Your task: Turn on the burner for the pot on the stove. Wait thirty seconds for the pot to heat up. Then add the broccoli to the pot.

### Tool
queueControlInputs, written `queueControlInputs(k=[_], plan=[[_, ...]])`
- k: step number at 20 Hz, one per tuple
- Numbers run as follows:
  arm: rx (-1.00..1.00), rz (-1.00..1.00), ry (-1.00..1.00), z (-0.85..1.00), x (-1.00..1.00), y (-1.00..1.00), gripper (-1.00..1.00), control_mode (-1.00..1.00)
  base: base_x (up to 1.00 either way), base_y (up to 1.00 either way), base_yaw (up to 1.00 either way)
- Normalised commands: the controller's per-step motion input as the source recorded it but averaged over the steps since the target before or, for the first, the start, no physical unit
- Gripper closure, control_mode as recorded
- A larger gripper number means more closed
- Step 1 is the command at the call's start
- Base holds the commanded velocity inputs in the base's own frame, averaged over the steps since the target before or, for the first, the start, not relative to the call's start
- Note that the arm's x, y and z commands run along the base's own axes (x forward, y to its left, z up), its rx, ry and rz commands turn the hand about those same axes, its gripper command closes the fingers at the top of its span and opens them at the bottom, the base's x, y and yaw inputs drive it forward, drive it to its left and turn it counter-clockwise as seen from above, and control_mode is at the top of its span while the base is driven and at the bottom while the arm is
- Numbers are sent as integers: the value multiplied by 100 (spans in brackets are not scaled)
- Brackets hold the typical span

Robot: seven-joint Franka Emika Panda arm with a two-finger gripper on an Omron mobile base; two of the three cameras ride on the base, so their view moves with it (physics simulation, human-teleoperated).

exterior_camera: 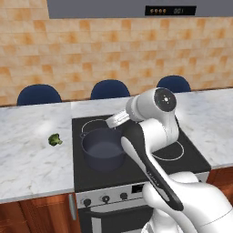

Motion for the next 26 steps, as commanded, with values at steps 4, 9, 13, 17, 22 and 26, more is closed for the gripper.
queueControlInputs(k=[4,9,13,17,22,26], plan=[[0,0,0,0,0,0,-100,-100,0,0,0],[0,0,0,0,0,0,-100,-100,0,0,0],[0,0,0,0,0,0,-100,-100,0,0,0],[0,0,0,0,0,0,-100,-100,0,0,0],[0,0,0,0,0,0,-100,-100,0,0,0],[0,0,0,0,0,0,-100,-100,0,0,0]])
